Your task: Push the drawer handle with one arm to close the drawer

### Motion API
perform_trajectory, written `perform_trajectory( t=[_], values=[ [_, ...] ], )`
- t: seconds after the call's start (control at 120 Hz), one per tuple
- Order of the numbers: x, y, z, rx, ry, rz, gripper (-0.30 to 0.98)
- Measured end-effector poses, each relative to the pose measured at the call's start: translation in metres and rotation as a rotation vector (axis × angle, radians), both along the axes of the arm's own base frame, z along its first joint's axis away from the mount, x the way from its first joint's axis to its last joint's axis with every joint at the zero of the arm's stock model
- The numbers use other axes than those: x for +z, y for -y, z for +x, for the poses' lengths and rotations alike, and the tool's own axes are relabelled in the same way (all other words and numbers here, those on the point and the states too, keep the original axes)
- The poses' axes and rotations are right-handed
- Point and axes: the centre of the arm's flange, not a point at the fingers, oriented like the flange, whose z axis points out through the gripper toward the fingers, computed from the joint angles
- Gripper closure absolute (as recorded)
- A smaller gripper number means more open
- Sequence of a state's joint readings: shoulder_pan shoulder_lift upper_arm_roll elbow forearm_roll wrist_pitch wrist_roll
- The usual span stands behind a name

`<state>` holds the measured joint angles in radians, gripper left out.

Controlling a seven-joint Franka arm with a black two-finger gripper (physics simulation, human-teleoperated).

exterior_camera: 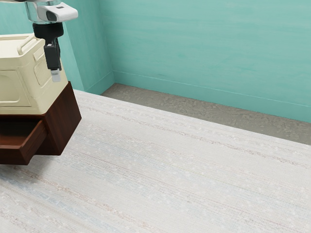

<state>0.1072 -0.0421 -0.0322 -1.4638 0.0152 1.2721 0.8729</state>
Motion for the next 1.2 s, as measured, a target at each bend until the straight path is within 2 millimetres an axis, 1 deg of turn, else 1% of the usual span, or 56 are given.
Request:
perform_trajectory(
  t=[0.267, 0.292, 0.325, 0.333, 0.358, 0.383, 0.408, 0.425, 0.45, 0.467, 0.492, 0.517, 0.533, 0.55, 0.567, 0.6, 0.633, 0.667, 0.7, 0.733, 0.758, 0.792, 0.817, 0.842, 0.908, 0.942, 1.017, 1.075, 1.142, 1.2],
  values=[
    [0.0, -0.005, 0.001, 0.007, 0.002, -0.014, 0.0],
    [0.013, -0.005, -0.001, 0.008, 0.026, -0.012, 0.0],
    [0.045, -0.005, -0.009, 0.01, 0.083, -0.005, 0.0],
    [0.053, -0.005, -0.012, 0.012, 0.097, -0.003, 0.0],
    [0.083, -0.004, -0.031, 0.021, 0.148, 0.004, 0.0],
    [0.108, -0.001, -0.051, 0.032, 0.19, 0.011, 0.0],
    [0.134, 0.0, -0.077, 0.045, 0.237, 0.02, 0.0],
    [0.149, -0.004, -0.096, 0.067, 0.266, 0.032, 0.0],
    [0.167, -0.017, -0.122, 0.118, 0.299, 0.05, 0.0],
    [0.176, -0.031, -0.138, 0.17, 0.314, 0.064, 0.0],
    [0.182, -0.07, -0.163, 0.303, 0.319, 0.091, 0.0],
    [0.182, -0.109, -0.185, 0.436, 0.305, 0.113, 0.0],
    [0.176, -0.137, -0.197, 0.522, 0.282, 0.121, 0.0],
    [0.163, -0.167, -0.203, 0.601, 0.243, 0.125, 0.0],
    [0.15, -0.192, -0.208, 0.664, 0.203, 0.126, 0.0],
    [0.115, -0.238, -0.211, 0.762, 0.118, 0.117, 0.0],
    [0.071, -0.283, -0.211, 0.84, 0.024, 0.095, 0.0],
    [0.03, -0.316, -0.22, 0.902, -0.045, 0.067, 0.0],
    [-0.013, -0.345, -0.237, 0.965, -0.105, 0.027, 0.0],
    [-0.054, -0.367, -0.251, 1.013, -0.155, -0.009, 0.0],
    [-0.09, -0.379, -0.257, 1.031, -0.183, -0.036, 0.0],
    [-0.128, -0.387, -0.259, 1.028, -0.191, -0.058, 0.0],
    [-0.15, -0.388, -0.258, 1.013, -0.183, -0.067, 0.0],
    [-0.166, -0.387, -0.255, 1.002, -0.169, -0.068, 0.0],
    [-0.198, -0.382, -0.241, 0.97, -0.139, -0.054, 0.02],
    [-0.208, -0.376, -0.231, 0.948, -0.121, -0.045, 0.07],
    [-0.232, -0.358, -0.217, 0.923, -0.1, -0.031, 0.27],
    [-0.244, -0.349, -0.21, 0.924, -0.088, -0.018, 0.42],
    [-0.255, -0.345, -0.207, 0.94, -0.079, -0.007, 0.54],
    [-0.26, -0.347, -0.205, 0.962, -0.062, 0.006, 0.61]
  ],
)
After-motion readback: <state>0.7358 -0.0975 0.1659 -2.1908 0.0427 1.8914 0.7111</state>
